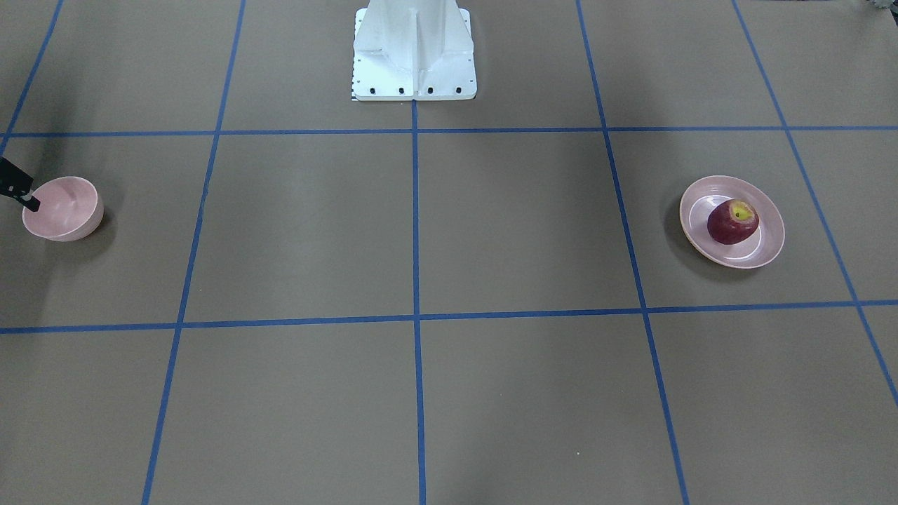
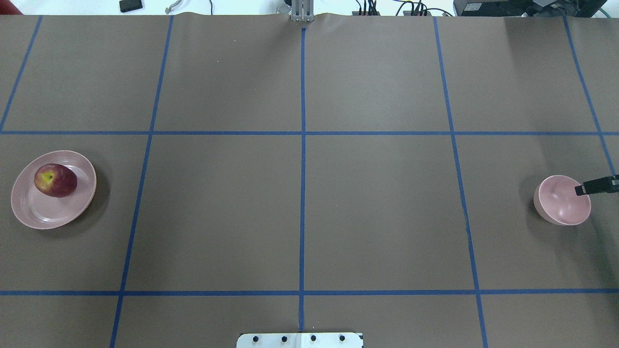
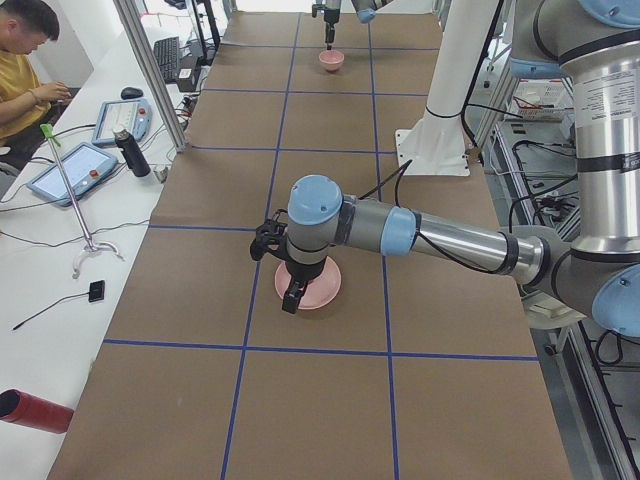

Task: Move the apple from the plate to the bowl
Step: 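Grasp the small pink bowl with the right gripper and slide it toward the table center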

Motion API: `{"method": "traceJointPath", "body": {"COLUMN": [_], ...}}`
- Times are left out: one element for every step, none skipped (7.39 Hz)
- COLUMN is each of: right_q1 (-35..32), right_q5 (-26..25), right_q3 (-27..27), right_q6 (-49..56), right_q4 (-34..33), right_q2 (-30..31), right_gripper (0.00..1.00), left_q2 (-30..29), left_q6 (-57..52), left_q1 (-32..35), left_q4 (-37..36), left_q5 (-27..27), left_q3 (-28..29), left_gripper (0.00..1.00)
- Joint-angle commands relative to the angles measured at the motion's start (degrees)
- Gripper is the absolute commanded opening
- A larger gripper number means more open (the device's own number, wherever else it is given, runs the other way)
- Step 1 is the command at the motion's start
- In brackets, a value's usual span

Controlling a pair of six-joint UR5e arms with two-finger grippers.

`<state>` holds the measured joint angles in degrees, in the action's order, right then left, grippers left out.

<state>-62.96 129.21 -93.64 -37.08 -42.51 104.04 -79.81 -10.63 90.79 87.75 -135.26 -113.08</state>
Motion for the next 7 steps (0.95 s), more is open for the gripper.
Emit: {"method": "traceJointPath", "body": {"right_q1": [1.43, 1.87, 1.97, 1.97, 1.97, 1.97, 1.88], "right_q5": [-0.45, -0.53, -0.45, 0.16, 0.6, 3.13, 5.25], "right_q3": [0.65, 0.74, 0.83, 0.66, -0.13, -1.35, -2.32], "right_q6": [-0.89, -0.89, -0.89, -0.89, -0.89, -0.98, -4.46], "right_q4": [1.29, 1.21, 1.21, 1.21, 1.12, 0.77, 0.24], "right_q2": [0.11, 0.2, 0.29, 0.2, -0.41, -1.2, -3.82], "right_gripper": [0.25, 0.14, 0.0, 0.0, 0.0, 0.0, 0.0], "left_q2": [0.0, 0.0, 0.0, 0.0, 0.0, 0.0, 0.0], "left_q6": [0.0, 0.0, 0.0, 0.0, 0.0, 0.0, 0.0], "left_q1": [0.0, 0.0, 0.0, 0.0, 0.0, 0.0, 0.0], "left_q4": [0.06, 0.06, 0.06, 0.06, 0.06, 0.06, 0.06], "left_q5": [0.0, 0.0, 0.0, 0.0, 0.0, 0.0, -0.09], "left_q3": [0.4, 0.4, 0.49, 0.49, 0.49, 0.49, 0.4], "left_gripper": [0.98, 0.98, 0.98, 0.98, 0.98, 0.98, 0.98]}}
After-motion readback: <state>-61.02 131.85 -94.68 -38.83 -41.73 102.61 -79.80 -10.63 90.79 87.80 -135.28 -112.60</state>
